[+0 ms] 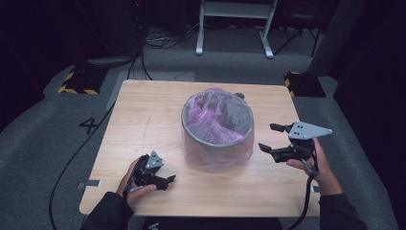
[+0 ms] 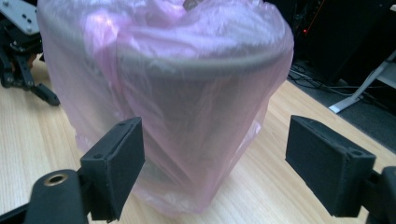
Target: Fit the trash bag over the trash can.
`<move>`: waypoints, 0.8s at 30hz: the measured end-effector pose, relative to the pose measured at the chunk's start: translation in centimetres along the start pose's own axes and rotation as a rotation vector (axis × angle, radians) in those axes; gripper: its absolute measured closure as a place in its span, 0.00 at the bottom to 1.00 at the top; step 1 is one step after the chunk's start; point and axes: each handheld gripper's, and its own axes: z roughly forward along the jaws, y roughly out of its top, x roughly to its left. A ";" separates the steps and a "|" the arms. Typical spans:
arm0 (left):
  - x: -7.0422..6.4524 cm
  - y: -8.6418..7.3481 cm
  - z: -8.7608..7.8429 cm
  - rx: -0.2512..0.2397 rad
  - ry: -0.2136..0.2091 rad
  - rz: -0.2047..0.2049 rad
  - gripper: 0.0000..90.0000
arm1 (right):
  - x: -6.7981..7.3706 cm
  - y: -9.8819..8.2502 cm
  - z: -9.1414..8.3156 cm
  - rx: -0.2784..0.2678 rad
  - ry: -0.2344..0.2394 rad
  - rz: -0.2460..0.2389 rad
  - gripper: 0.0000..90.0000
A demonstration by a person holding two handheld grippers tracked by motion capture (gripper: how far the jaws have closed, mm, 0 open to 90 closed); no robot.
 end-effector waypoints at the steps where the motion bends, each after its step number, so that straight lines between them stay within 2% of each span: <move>1: 0.0 0.0 0.0 0.000 0.000 0.001 0.17 | 0.0 0.2 0.0 -0.003 0.005 -0.004 0.22; 12: 0.0 0.0 0.0 -0.001 -0.002 0.002 0.17 | -0.4 2.9 0.0 -0.038 -0.014 -0.018 0.21; 17: 0.0 0.0 0.0 -0.001 -0.002 0.002 0.17 | -0.6 4.5 0.1 -0.054 -0.005 -0.021 0.21; 24: 0.0 0.0 0.0 -0.001 -0.002 0.002 0.17 | -0.8 6.2 1.1 -0.052 0.011 -0.016 0.21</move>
